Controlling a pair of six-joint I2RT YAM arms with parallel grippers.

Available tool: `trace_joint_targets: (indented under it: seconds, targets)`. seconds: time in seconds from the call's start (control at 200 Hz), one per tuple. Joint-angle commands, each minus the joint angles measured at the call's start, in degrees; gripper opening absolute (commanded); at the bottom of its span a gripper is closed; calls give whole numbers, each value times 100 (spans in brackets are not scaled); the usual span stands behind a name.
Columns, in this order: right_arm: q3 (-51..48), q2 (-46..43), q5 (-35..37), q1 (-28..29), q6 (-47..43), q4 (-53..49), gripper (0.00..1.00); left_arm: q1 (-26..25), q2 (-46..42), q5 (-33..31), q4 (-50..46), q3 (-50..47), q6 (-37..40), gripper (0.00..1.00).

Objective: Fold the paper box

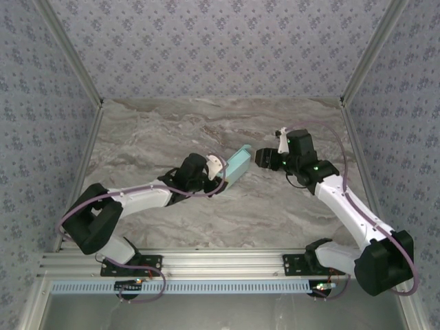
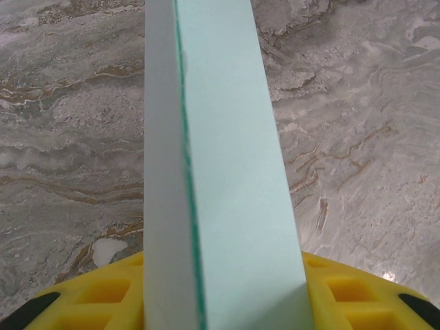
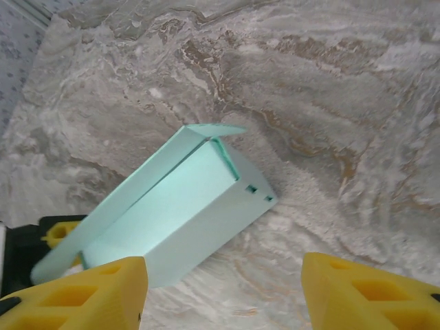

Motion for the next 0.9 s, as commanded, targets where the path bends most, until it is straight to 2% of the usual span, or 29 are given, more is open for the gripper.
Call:
trace_joint_targets:
  seconds: [0.0, 0.13, 0.345, 0.57, 0.7, 0.894]
  targets:
    - [179, -24, 135, -122, -1032, -167, 63, 114, -324, 432, -119, 110, 378, 31]
    - [143, -33, 139, -240, -1700, 9, 64, 252, -336, 906, -522, 375, 640, 29]
    - [336, 56, 282, -219, -2770, -435, 64, 392, -96, 1486, -1287, 805, 1211, 29]
    - [404, 16, 194, -202, -3466, -547, 65, 832, -186, 2260, -1745, 899, 1953, 31]
    - [432, 112, -372, -204, -3991, -593, 65, 987, -349, 2463, -2019, 812, 2676, 31]
    - [681, 514, -915, -222, -4850, -784, 64, 1307, -513, 2668, -2385, 846, 3160, 32]
